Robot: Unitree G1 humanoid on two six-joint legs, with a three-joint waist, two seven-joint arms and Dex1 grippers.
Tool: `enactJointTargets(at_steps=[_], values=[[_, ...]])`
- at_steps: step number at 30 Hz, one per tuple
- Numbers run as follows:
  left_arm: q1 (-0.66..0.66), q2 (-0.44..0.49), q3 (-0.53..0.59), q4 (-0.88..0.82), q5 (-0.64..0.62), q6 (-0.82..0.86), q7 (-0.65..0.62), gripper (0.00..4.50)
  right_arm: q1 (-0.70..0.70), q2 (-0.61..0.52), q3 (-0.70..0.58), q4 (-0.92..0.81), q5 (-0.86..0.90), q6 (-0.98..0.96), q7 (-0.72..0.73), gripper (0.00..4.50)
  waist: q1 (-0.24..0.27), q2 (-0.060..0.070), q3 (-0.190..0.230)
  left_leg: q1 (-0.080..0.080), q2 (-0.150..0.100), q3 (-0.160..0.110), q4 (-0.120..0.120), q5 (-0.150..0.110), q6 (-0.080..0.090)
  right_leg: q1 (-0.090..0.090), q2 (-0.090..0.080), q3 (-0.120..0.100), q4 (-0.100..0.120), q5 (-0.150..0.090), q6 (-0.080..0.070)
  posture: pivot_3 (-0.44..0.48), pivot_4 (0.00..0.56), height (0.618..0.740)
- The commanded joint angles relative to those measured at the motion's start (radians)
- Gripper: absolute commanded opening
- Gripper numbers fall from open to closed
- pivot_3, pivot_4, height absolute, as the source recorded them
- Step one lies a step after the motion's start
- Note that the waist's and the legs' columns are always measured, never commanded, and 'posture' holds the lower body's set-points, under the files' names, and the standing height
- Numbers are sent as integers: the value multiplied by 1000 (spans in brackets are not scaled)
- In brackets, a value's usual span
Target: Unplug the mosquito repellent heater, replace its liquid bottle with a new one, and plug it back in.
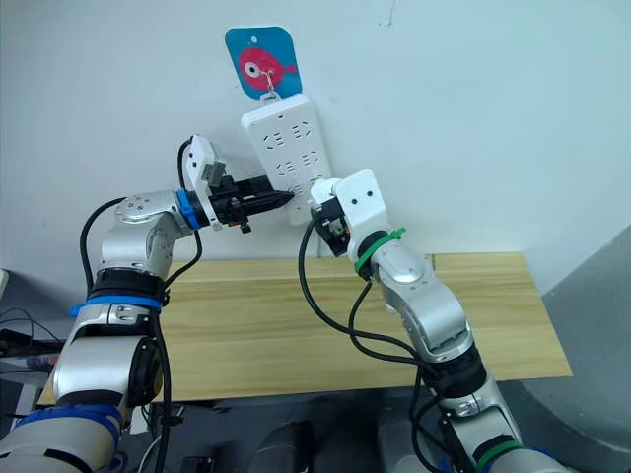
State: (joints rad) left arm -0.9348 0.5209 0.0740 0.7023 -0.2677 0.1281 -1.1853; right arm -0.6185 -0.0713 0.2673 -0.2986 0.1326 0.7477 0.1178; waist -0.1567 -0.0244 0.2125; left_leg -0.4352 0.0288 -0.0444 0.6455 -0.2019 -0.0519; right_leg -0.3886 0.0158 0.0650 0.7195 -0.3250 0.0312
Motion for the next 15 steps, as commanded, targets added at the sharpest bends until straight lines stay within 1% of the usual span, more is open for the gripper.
enactJointTargets(at_steps=[1,15], values=[[-1,-13,-17,-56,-1,-3,-6,1289,-17,21,9,2,-21,-41,8,3087,-1,0,0,0,0,0,0,0,0,0,0,0,0,0,0,-193,164,723],[-2,-17,-19,-56,2,-3,-7,1289,-4,43,13,-10,-53,-54,27,3066,0,0,0,0,-1,-3,0,0,0,1,-1,0,0,0,0,-195,164,723]])
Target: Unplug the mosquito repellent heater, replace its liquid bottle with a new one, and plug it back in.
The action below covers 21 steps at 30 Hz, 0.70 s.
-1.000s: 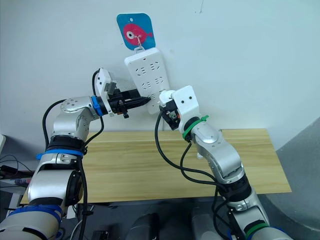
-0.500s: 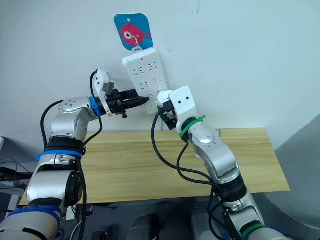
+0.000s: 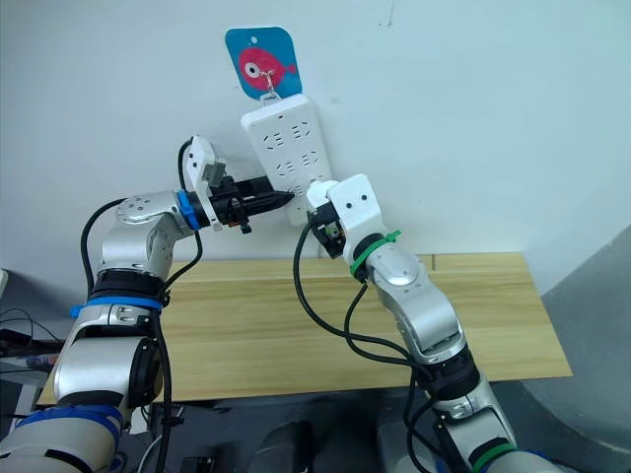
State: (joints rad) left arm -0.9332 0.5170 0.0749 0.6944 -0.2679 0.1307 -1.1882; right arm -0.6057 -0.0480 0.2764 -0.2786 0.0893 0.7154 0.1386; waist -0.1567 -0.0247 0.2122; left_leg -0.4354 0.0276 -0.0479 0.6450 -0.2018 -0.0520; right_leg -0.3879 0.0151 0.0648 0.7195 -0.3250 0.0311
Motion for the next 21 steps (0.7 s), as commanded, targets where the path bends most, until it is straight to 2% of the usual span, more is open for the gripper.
enactJointTargets(at_steps=[1,7,21], values=[[-3,-13,-20,-48,2,-6,-5,1289,-18,23,3,-30,-10,-23,3,3066,0,0,0,0,0,0,0,0,0,0,0,0,0,0,0,-199,165,723],[-4,-14,-20,-47,1,-4,-8,1289,-21,48,-6,-16,-15,-32,-8,3066,0,0,0,0,0,0,0,0,0,0,0,0,0,0,0,-199,166,723],[21,-10,-23,-92,-8,24,-16,1289,-81,109,-25,149,-15,-73,31,3062,-11,0,-1,1,1,-1,0,1,-1,0,0,-1,2,0,0,-183,156,723]])
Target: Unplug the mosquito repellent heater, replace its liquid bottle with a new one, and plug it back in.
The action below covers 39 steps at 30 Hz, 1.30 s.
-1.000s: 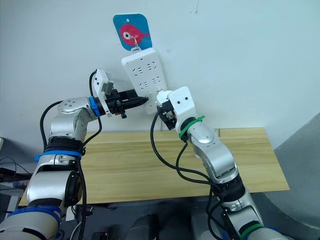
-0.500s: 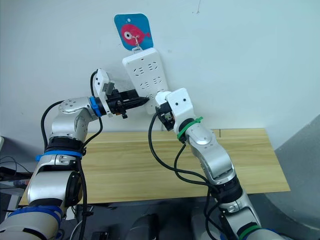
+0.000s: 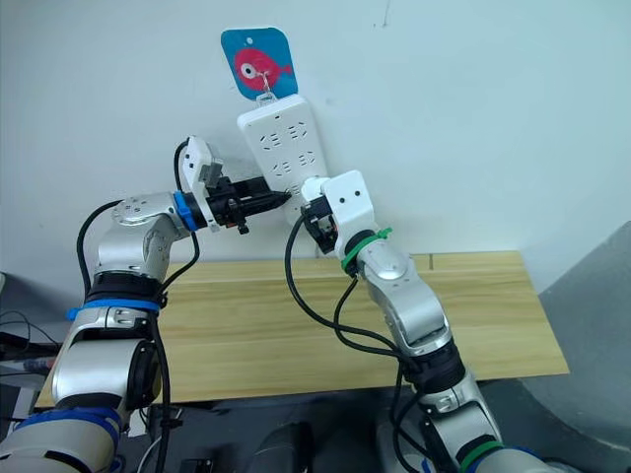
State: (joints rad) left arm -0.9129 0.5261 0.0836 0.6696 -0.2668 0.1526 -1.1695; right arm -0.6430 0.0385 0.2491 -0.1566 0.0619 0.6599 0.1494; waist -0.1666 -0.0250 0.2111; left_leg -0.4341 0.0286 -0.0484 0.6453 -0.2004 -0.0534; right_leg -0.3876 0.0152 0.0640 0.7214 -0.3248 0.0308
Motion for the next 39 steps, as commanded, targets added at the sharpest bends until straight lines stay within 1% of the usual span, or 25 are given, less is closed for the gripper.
enactJointTargets(at_steps=[1,12,18,20,22,23,28,34,36,37,39], values=[[2,-19,-33,-70,-9,4,-37,1289,-47,22,0,34,12,-18,25,3061,-1,0,0,0,0,0,0,0,0,0,0,0,0,0,0,-182,155,723],[17,-10,-36,-96,-15,21,-46,1289,-127,29,-56,145,33,-43,85,3060,-9,-1,-2,2,1,0,0,1,-1,0,0,0,4,0,0,-173,149,723],[17,-9,-29,-95,-12,20,-33,1289,-125,30,-38,132,36,-16,108,3054,-16,-1,-2,3,0,-1,0,3,-1,0,1,0,8,0,0,-173,147,723],[17,-8,-27,-93,-11,19,-31,1289,-111,38,-38,116,37,-11,100,3793,-18,-1,-2,3,0,-1,0,3,-1,0,0,0,8,0,0,-174,146,723],[15,-7,-23,-88,-9,16,-25,1289,-93,41,-37,93,31,-8,85,4337,-9,-1,-3,2,-1,-2,0,3,-1,-1,0,0,8,0,0,-174,146,723],[15,-5,-21,-84,-7,13,-24,1289,-82,41,-35,79,28,-2,79,4500,-6,-2,-3,0,-1,-3,0,3,-1,-2,0,-1,7,0,0,-174,146,723],[8,4,-14,-54,5,-12,-7,1289,-14,-8,-6,-41,24,58,90,4500,3,-2,-3,-1,-2,-4,-4,2,0,-2,-1,-1,3,0,0,-173,148,723],[-22,27,10,35,27,-83,40,1289,75,-118,36,-230,55,141,159,4500,2,-2,-3,-2,-2,-3,-3,3,0,-1,-1,-1,-1,0,0,-179,152,723],[-26,45,0,59,48,-114,44,2008,88,-143,35,-260,58,154,173,4500,1,-2,-3,-2,-1,-2,-2,3,0,-1,0,-1,-1,0,0,-178,151,723],[-25,54,-7,69,63,-142,46,2218,92,-157,36,-272,59,158,181,4500,0,-2,-3,-1,-1,-2,-2,3,0,-1,0,-1,-1,0,0,-179,152,723],[-26,67,2,93,83,-192,87,2781,102,-188,41,-296,65,162,211,4500,-2,-2,-3,-1,-1,-2,-2,3,0,-1,0,-1,0,0,0,-178,152,723]])
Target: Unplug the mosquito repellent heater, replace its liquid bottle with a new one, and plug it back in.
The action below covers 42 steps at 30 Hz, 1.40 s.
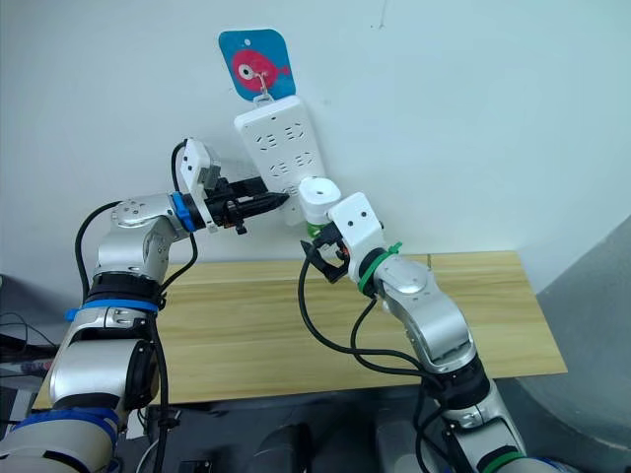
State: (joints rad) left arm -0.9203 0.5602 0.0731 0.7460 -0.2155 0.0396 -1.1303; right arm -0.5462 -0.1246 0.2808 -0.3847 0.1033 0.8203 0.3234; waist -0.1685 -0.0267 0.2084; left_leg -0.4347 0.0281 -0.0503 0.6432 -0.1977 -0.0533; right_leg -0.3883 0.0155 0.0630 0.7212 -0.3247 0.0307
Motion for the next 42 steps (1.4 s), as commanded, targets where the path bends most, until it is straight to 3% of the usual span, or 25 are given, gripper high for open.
enactJointTargets(at_steps=[1,5,10,11,13,17,20,24,30,42], values=[[-21,39,19,31,38,-96,69,3130,12,-35,8,-78,28,3,47,4500,1,0,0,0,0,0,0,0,0,0,0,0,0,0,0,-174,152,723],[-2,79,28,26,32,-108,42,4294,30,-78,4,-116,56,3,94,4500,3,0,0,0,0,-1,-1,0,0,0,0,0,0,0,0,-163,151,723],[100,174,38,-91,12,-62,-29,4294,37,-131,-7,-166,112,2,166,4500,-7,0,0,0,1,0,-1,0,0,0,1,0,0,0,0,-138,149,723],[133,197,41,-131,5,-47,-43,4332,37,-138,-12,-172,125,4,176,4328,-8,0,0,0,2,0,-1,0,0,0,1,0,0,0,0,-130,149,723],[227,253,51,-247,-28,-2,-89,4350,37,-147,-19,-182,147,-2,193,3927,-2,0,0,0,2,-1,-2,0,0,-1,0,0,0,0,0,-117,148,723],[448,338,99,-587,-172,205,-162,4350,33,-157,-10,-187,158,-26,204,2441,12,0,0,0,1,-1,-3,0,0,-1,-1,0,-1,0,0,-78,144,723],[613,357,166,-856,-281,346,-121,4350,25,-149,17,-166,134,-64,189,1366,32,-1,0,0,2,-1,-3,0,0,0,-1,0,-2,0,0,-54,142,723],[775,315,251,-1133,-400,482,15,4350,8,-118,59,-90,73,-132,145,25,59,-1,-1,1,2,0,-2,0,0,1,-1,0,-3,0,0,-25,139,723],[895,245,271,-1279,-422,507,149,4350,-31,-50,64,26,0,-208,74,25,89,-2,-2,2,1,1,-1,0,0,2,-1,0,-2,0,-1,-13,139,723],[872,260,223,-1258,-411,478,156,4350,-46,-17,31,108,-64,-217,11,25,108,-3,-2,2,1,1,-1,0,0,1,-1,0,-2,0,-1,-29,139,723]])
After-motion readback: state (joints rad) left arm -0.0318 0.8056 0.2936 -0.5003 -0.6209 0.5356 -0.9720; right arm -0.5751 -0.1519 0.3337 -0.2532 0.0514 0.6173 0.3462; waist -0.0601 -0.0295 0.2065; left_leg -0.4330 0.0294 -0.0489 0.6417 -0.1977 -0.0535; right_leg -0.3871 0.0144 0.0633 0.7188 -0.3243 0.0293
